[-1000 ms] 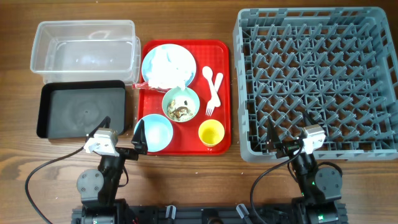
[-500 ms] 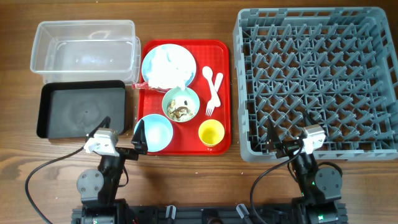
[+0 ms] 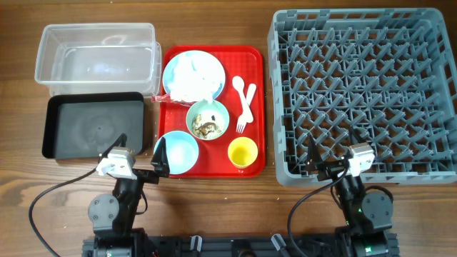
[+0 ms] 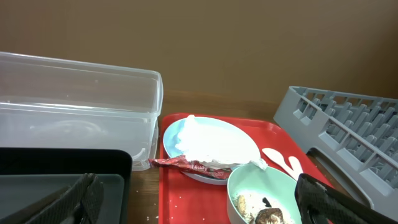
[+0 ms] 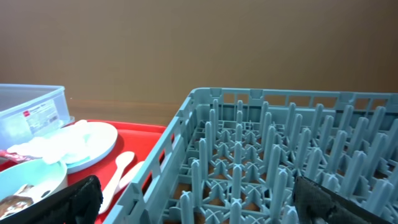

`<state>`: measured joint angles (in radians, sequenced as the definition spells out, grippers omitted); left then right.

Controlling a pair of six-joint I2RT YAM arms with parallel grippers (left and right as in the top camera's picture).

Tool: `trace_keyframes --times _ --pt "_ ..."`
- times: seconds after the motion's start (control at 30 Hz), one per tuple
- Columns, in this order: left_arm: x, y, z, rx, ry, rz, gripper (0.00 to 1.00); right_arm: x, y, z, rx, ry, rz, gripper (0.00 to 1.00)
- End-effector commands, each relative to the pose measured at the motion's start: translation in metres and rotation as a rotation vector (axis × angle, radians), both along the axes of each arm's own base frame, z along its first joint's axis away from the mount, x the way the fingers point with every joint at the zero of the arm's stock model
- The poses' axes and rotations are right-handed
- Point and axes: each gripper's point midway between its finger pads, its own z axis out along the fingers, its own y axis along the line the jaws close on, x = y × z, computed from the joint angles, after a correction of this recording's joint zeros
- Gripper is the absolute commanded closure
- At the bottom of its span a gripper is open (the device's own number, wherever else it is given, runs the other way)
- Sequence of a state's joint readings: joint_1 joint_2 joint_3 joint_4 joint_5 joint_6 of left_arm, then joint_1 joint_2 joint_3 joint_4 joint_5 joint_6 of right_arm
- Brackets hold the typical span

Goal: Sort waste into correct bins and load items into the dishwasher rack

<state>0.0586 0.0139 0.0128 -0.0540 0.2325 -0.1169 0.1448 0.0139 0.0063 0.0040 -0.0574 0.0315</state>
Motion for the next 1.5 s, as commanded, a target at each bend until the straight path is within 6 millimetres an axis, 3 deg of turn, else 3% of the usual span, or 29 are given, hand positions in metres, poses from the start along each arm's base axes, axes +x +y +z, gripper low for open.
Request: trace_keyframes --times 0.0,0.5,0.63,0.83,0.97,1.13,1.27,1.33,1.47 --pt "0.0 -0.001 -0.002 0.005 0.002 -0.003 0.0 0.002 -0.007 0.0 -0.005 -0.001 -0.04 0.0" --pt "0.0 -0.002 -0.001 0.004 -0.002 -0.011 0.0 0.002 -0.007 0.002 -0.005 -0.011 -0.04 0.0" --pt "0.0 -0.001 0.012 0.008 -0.056 -0.005 0.0 0.001 -0.007 0.008 -0.021 -0.039 -0.039 0.0" --pt "-0.004 -0.002 0.052 0.012 -0.148 -0.006 0.0 -0.002 -0.008 0.053 -0.087 -0.142 -0.046 0.0" --pt "0.002 -0.001 0.098 0.012 -0.131 -0.006 0.0 0.007 -0.006 0.102 -0.089 -0.143 -0.045 0.0" --pt "0.048 -0.007 0.139 -0.003 0.069 -0.056 0.0 0.046 0.01 0.145 -0.104 -0.05 0.021 0.0" --pt "0.101 -0.021 0.156 -0.011 0.287 -0.106 0.0 0.076 0.019 0.148 -0.123 0.154 0.061 0.0" --pt "0.147 -0.035 0.148 0.024 0.535 -0.091 0.0 0.088 0.021 0.14 -0.14 0.308 0.069 0.0" --pt "0.189 -0.062 0.103 0.142 0.912 -0.074 0.0 0.101 0.034 0.112 -0.142 0.478 0.144 0.0"
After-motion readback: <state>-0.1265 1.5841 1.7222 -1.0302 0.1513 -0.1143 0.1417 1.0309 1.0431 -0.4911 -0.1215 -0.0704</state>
